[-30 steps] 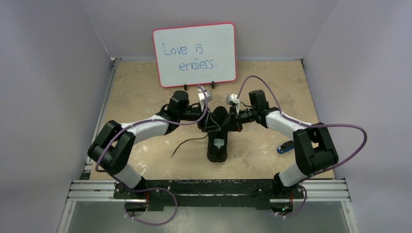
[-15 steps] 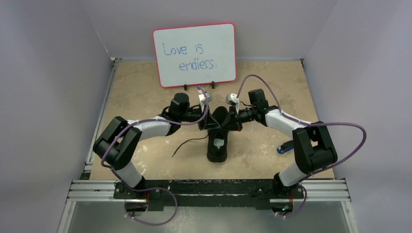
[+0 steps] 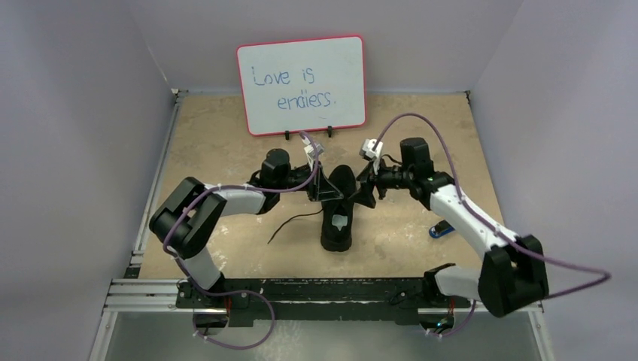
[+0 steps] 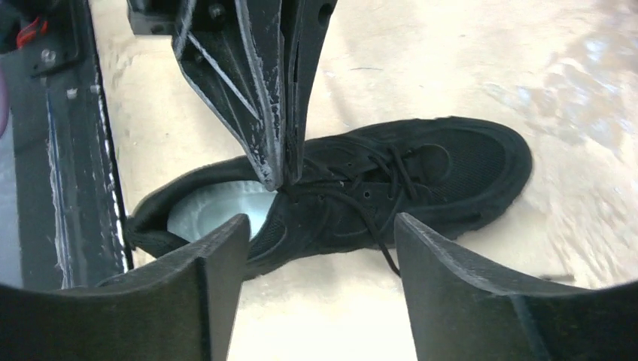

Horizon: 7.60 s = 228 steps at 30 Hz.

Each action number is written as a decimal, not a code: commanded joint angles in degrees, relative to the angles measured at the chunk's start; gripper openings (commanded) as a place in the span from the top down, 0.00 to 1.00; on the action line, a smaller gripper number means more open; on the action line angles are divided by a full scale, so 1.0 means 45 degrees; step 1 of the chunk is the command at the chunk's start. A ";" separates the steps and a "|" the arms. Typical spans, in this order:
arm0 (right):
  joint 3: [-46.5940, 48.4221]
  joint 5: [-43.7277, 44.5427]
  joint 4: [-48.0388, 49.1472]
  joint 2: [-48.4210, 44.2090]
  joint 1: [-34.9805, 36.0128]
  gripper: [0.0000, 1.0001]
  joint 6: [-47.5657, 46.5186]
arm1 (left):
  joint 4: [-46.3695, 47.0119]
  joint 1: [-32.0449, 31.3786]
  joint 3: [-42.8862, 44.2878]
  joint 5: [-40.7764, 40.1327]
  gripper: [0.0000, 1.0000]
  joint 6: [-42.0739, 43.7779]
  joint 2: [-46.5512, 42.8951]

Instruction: Tie the shoes

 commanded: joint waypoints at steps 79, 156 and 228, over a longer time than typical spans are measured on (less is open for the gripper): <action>-0.7524 0.3073 1.4590 -0.2553 0.2564 0.63 0.5023 | 1.0532 0.0524 -0.0227 0.1238 1.00 -0.9426 0.3270; -0.7001 0.3409 1.3770 -0.2453 0.2510 0.61 0.5027 | 1.2430 0.0582 -0.0394 0.1117 1.00 -1.0782 0.3702; 0.4654 0.0604 -0.6138 0.1468 0.0592 1.00 1.4737 | -0.2625 -0.6118 -0.0827 -1.3144 0.73 0.6711 -0.4837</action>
